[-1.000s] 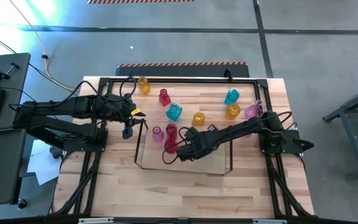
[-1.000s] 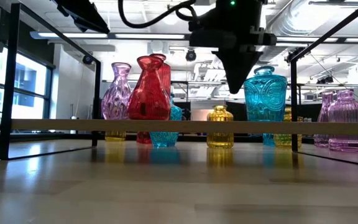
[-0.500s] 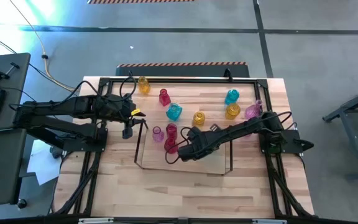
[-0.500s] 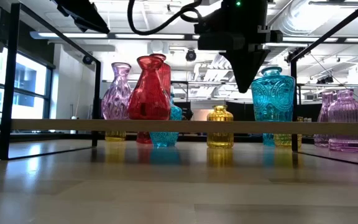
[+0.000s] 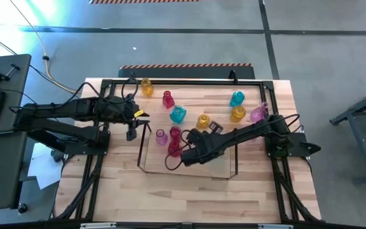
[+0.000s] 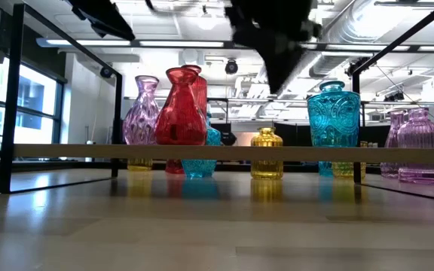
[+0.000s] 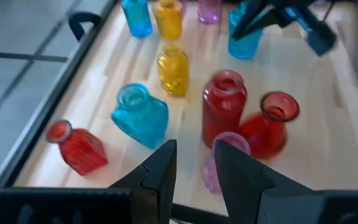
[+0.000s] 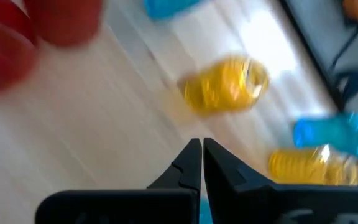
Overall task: Sort vases onto shelf
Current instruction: Put the top yellow vase on the shelf
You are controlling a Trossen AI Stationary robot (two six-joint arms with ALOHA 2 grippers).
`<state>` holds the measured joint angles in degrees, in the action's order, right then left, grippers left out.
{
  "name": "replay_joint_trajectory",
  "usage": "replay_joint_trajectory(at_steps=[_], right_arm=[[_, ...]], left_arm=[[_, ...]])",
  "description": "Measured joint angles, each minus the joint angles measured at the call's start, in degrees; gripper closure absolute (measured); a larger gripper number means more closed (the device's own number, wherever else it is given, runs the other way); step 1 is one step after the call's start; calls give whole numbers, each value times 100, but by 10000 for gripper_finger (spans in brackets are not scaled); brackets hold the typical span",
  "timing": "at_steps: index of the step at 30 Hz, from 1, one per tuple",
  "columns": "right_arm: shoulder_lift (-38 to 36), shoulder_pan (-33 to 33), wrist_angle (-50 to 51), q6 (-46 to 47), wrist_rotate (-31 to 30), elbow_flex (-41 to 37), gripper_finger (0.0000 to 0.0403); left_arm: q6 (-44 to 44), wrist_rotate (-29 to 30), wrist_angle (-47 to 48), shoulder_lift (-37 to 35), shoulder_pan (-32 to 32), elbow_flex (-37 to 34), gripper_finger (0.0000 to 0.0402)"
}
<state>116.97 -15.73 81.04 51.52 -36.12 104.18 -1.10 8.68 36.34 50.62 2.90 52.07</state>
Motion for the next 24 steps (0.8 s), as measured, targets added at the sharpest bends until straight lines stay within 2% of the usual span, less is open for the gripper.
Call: replay_joint_trajectory(at_steps=[8, 13, 14, 17, 20, 24], right_arm=[[-9, 464, 438, -2301, -584, 1879, 403], [-65, 1222, 582, -3807, -400, 3104, 403], [-244, 1406, 240, -4161, -287, 2960, 403], [-789, 2053, -740, -4794, 616, 2435, 403], [-1076, 2727, -1050, -5091, 1545, 2193, 403], [-1215, 3431, -1234, -5680, 1768, 2032, 403]], left_arm=[[-110, -69, -429, 184, 187, 0, 298], [-54, -79, -404, 365, 360, 0, 298], [-32, -113, -397, 394, 375, 0, 298], [35, -255, -375, 438, 389, 0, 298], [27, -273, -417, 465, 389, 0, 298], [-169, -189, -499, 458, 503, 0, 298]])
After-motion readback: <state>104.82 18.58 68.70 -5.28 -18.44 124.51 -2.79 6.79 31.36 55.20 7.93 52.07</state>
